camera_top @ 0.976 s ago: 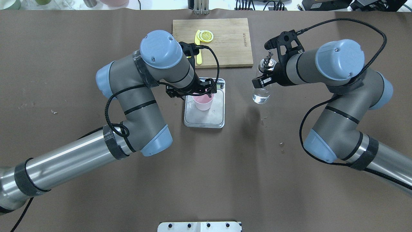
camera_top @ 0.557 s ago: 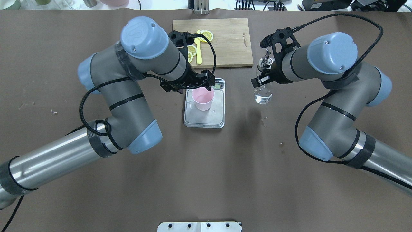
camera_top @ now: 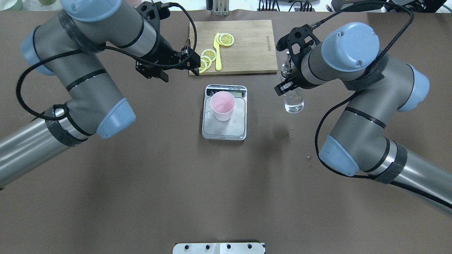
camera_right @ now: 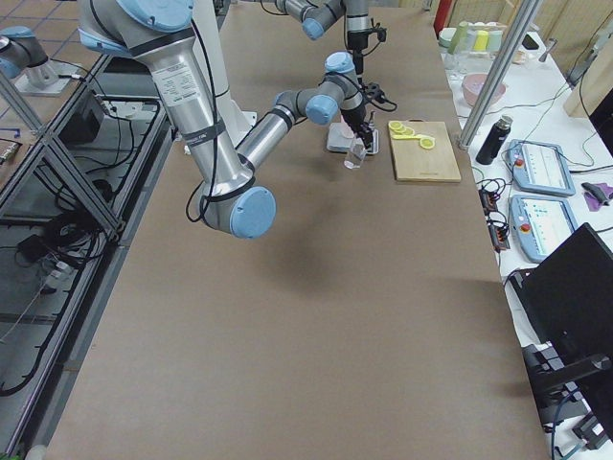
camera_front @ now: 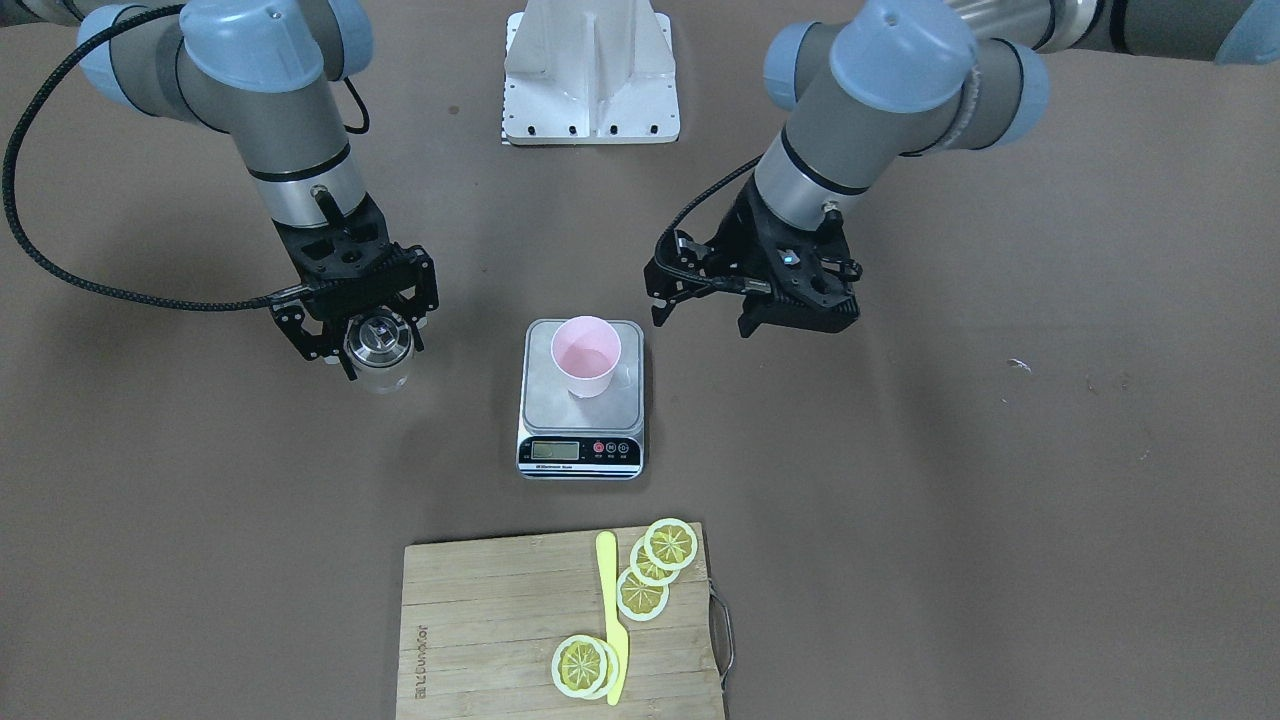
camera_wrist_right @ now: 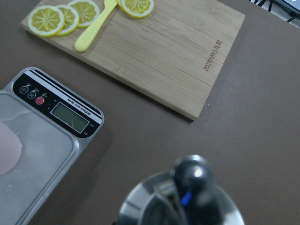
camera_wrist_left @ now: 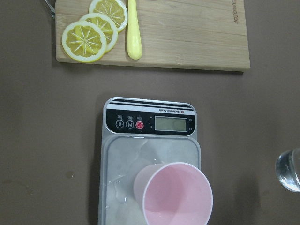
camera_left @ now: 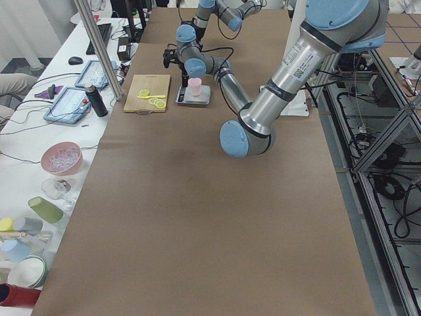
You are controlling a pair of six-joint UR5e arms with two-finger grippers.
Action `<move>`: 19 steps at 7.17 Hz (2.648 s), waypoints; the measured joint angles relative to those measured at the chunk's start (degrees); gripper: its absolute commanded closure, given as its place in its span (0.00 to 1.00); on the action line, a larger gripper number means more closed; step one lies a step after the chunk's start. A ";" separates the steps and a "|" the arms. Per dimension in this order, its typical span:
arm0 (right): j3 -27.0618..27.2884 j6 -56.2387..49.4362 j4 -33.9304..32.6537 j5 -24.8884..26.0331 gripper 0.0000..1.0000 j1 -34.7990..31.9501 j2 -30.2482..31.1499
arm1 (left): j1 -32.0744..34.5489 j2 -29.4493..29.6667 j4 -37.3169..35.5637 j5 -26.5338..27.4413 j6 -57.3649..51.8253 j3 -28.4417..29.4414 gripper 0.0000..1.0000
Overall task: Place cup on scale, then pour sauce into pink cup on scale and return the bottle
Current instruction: 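Release and withdraw the left gripper while the right gripper carries the bottle, then bring the bottle over the pink cup with the right gripper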
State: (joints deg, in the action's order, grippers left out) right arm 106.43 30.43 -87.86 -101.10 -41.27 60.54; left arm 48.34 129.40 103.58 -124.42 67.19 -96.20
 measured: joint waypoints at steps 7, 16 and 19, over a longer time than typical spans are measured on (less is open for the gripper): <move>1.01 -6.95 -21.30 8.52 1.00 5.45 -8.36 | 14.82 -13.72 -3.45 -2.60 -23.38 0.02 0.03; 0.99 -10.39 -35.76 18.58 1.00 11.63 -13.37 | 34.10 -25.42 -3.70 -9.73 -43.84 0.70 0.03; -1.30 -13.19 -44.22 21.13 1.00 13.09 -19.30 | 37.56 -29.29 -2.86 -9.93 -48.09 0.20 0.03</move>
State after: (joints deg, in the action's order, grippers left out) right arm 105.12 17.24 -132.07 -79.97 -28.18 41.24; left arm 85.90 100.11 100.72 -134.35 19.11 -96.00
